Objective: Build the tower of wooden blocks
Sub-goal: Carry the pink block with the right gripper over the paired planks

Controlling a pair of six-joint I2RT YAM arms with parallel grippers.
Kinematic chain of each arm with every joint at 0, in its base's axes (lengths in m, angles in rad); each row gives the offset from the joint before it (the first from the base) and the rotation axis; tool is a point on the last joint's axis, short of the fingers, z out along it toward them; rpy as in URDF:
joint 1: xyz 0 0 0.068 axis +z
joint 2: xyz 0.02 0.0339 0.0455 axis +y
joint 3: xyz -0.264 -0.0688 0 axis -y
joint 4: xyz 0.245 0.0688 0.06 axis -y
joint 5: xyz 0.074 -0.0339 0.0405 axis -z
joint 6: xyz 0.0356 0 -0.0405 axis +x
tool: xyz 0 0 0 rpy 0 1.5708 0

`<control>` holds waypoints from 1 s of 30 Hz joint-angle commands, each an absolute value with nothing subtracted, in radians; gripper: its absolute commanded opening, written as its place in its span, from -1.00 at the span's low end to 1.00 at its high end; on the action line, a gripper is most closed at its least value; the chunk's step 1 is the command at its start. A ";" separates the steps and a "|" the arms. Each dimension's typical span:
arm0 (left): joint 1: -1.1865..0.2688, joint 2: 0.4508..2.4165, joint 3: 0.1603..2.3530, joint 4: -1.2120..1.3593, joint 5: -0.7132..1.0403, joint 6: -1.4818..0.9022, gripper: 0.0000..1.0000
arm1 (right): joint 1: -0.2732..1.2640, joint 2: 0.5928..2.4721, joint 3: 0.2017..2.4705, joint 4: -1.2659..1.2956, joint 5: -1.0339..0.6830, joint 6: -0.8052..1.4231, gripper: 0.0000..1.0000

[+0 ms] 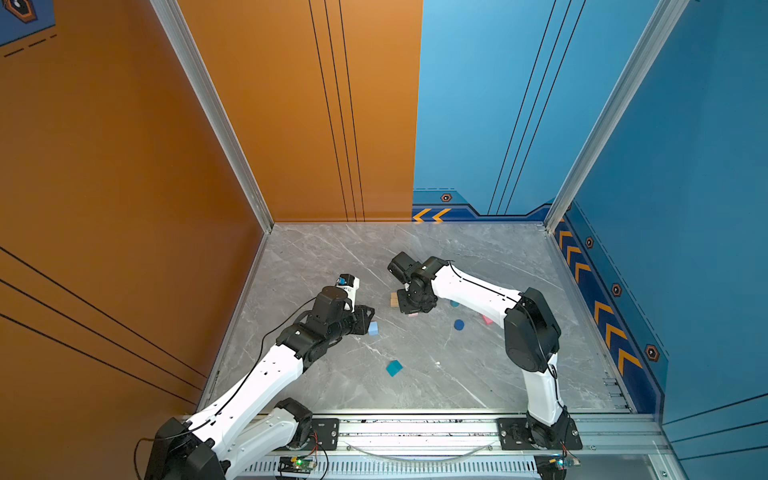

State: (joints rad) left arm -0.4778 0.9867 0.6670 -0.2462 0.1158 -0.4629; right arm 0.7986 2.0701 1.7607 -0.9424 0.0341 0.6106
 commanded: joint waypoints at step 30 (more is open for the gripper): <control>-0.332 1.022 0.690 -0.264 0.246 -0.426 -0.30 | 0.766 2.381 2.162 -1.066 0.076 0.760 -0.69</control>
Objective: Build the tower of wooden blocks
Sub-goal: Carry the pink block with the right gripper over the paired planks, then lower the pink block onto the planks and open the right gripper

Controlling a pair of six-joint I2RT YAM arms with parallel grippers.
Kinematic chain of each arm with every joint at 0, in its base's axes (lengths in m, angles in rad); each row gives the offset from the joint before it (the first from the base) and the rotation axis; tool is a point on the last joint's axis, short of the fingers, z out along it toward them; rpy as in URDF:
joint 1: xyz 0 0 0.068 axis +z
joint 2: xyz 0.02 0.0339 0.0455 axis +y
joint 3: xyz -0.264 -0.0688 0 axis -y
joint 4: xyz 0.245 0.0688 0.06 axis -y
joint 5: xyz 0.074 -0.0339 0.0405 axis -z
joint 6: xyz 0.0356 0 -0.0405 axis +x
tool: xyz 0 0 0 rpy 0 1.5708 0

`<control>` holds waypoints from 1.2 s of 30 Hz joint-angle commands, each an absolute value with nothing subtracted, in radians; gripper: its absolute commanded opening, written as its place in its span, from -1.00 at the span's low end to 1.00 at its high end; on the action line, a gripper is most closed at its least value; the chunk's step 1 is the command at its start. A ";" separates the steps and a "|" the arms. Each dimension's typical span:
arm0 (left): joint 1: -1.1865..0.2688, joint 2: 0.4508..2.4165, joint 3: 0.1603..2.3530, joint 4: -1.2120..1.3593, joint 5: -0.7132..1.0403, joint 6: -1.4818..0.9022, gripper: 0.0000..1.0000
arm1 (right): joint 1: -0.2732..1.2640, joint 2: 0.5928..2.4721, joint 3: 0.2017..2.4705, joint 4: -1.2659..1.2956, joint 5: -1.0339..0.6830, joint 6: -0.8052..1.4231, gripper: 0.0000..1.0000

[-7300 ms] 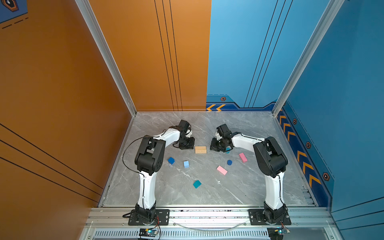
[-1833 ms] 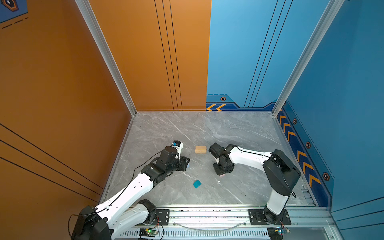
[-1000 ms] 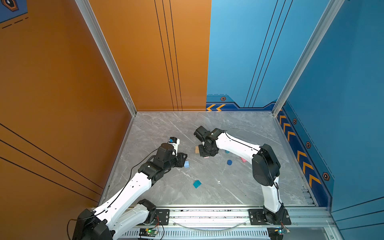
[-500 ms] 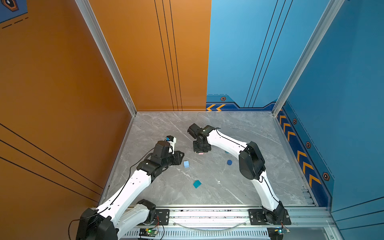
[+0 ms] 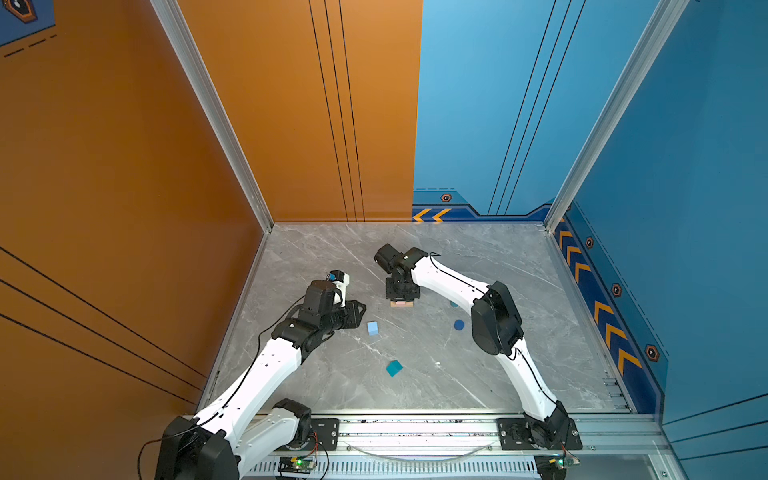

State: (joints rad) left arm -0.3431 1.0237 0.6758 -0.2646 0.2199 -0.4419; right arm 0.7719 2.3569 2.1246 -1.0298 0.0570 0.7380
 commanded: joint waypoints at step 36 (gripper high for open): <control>-0.322 1.002 0.669 -0.250 0.260 -0.425 -0.30 | 0.771 2.442 2.238 -1.092 0.034 0.758 -0.12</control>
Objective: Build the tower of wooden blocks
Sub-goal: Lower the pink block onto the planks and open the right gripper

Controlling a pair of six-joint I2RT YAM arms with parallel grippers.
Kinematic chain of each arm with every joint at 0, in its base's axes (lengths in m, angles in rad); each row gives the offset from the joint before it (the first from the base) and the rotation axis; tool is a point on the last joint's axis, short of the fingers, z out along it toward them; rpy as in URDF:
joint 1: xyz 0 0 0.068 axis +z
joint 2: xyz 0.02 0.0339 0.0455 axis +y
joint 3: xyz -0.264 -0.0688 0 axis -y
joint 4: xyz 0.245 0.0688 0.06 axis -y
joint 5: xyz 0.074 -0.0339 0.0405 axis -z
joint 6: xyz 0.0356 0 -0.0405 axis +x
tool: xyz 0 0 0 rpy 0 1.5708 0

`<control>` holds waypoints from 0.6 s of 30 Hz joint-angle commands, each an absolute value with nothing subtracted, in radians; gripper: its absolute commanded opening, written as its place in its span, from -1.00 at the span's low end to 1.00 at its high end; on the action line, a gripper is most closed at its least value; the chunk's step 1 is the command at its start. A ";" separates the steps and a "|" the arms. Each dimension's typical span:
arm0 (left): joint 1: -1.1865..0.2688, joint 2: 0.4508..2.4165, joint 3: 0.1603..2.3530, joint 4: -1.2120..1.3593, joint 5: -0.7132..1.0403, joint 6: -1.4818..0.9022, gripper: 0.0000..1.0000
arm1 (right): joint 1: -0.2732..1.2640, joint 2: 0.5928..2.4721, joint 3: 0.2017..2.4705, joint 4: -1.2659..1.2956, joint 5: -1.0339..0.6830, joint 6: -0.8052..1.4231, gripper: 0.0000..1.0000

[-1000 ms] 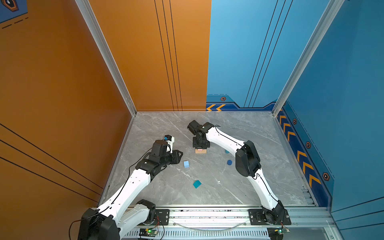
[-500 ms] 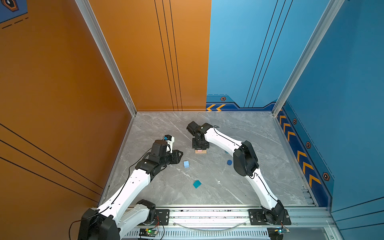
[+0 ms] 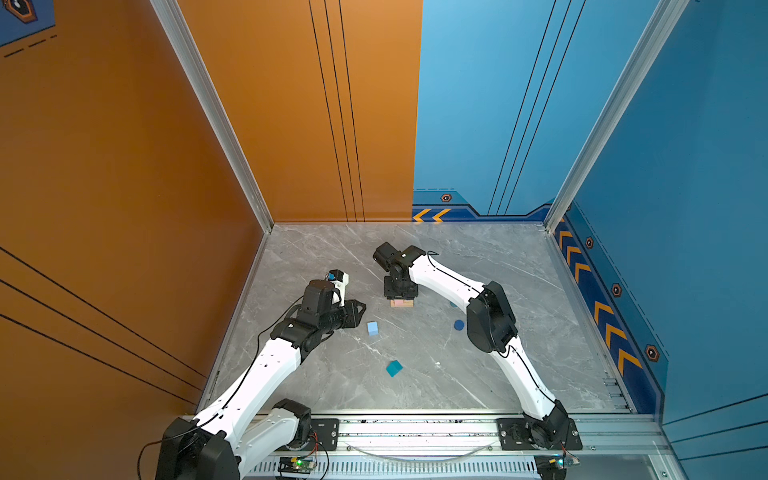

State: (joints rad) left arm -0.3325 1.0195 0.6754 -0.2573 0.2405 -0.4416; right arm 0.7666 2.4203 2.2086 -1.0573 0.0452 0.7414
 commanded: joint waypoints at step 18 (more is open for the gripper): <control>-0.323 1.009 0.667 -0.249 0.253 -0.426 -0.29 | 0.783 2.192 2.126 -1.095 0.080 0.708 -0.03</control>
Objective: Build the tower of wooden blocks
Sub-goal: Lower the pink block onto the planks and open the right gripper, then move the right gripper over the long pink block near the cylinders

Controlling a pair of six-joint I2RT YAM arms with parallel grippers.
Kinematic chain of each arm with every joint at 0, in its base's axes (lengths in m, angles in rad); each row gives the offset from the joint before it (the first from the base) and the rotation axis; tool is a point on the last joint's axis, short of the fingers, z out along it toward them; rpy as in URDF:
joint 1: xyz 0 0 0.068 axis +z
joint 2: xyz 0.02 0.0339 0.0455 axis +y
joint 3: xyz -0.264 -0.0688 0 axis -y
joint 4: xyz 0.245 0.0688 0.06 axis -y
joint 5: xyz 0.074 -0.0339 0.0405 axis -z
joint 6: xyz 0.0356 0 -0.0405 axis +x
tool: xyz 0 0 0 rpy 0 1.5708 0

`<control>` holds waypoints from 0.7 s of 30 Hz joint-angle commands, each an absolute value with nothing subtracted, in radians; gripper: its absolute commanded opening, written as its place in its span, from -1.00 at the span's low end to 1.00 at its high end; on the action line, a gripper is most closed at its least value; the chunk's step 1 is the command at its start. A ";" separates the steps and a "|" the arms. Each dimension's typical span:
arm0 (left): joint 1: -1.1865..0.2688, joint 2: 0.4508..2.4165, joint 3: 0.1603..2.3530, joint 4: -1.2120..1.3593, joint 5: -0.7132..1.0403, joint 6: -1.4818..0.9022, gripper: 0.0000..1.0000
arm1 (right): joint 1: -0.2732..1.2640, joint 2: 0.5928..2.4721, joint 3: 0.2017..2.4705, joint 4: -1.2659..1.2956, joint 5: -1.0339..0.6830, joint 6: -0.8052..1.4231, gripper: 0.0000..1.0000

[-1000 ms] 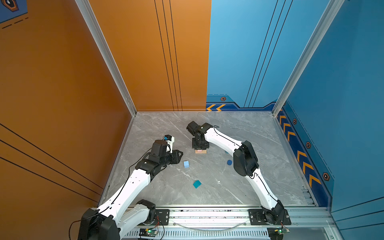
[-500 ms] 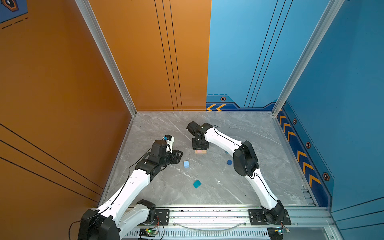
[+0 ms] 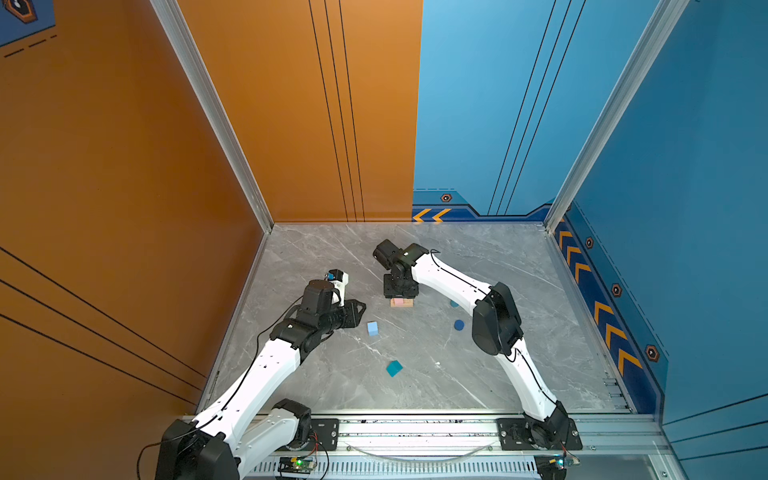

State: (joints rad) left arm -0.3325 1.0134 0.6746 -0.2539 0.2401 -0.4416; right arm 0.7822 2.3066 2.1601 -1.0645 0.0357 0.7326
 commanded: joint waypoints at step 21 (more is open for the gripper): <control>-0.371 1.163 0.753 -0.250 0.275 -0.449 -0.35 | 0.404 1.542 1.324 -0.876 0.083 0.486 -0.13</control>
